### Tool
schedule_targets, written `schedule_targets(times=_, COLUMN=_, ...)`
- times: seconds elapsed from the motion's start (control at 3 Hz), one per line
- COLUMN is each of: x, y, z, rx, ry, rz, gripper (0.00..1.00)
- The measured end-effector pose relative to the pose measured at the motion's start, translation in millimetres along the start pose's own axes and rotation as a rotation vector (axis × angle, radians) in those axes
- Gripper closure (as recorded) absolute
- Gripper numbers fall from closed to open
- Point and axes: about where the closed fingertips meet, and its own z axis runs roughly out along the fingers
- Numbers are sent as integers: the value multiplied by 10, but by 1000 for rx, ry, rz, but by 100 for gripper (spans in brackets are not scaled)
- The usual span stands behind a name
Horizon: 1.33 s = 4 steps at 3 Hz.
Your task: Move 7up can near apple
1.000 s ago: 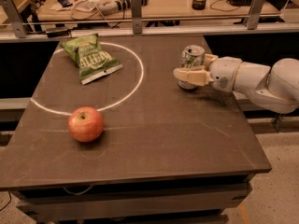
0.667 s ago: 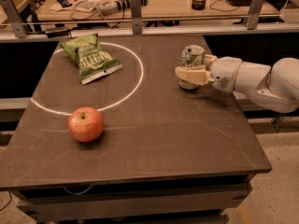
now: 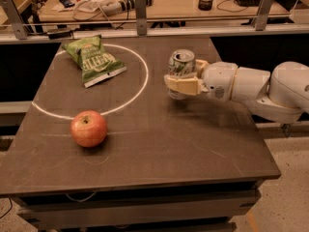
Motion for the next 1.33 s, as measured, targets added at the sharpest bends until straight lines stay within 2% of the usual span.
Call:
schedule_targets(times=0.33, x=-54, y=394, z=158, rx=-80, ry=-8, rz=13, gripper=100)
schedule_targets(times=1.0, x=-156, y=964, z=367, rx=-229, ry=-16, rz=34, gripper=100)
schedule_targets(times=1.33, x=-156, y=965, z=368, rx=-229, ry=-16, rz=34, gripper=100)
